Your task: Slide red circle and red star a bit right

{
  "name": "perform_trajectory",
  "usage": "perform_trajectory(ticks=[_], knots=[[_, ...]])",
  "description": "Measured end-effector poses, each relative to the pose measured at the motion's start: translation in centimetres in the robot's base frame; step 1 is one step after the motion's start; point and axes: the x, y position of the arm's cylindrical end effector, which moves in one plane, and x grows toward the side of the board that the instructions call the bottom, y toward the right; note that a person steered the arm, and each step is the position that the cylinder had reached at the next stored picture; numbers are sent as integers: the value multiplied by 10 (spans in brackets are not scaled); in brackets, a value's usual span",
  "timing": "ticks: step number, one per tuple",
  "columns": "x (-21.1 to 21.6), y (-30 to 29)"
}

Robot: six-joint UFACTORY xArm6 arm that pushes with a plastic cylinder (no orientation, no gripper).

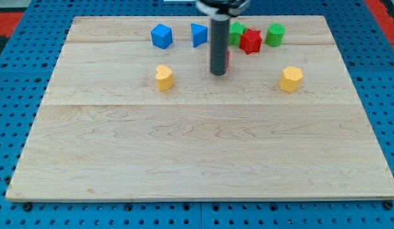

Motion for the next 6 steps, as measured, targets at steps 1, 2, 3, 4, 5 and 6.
perform_trajectory(ticks=[1,2,3,4,5,6], knots=[[-35,13],[-38,-25],[-63,-54],[-73,-2],[-88,-4],[-110,-76]])
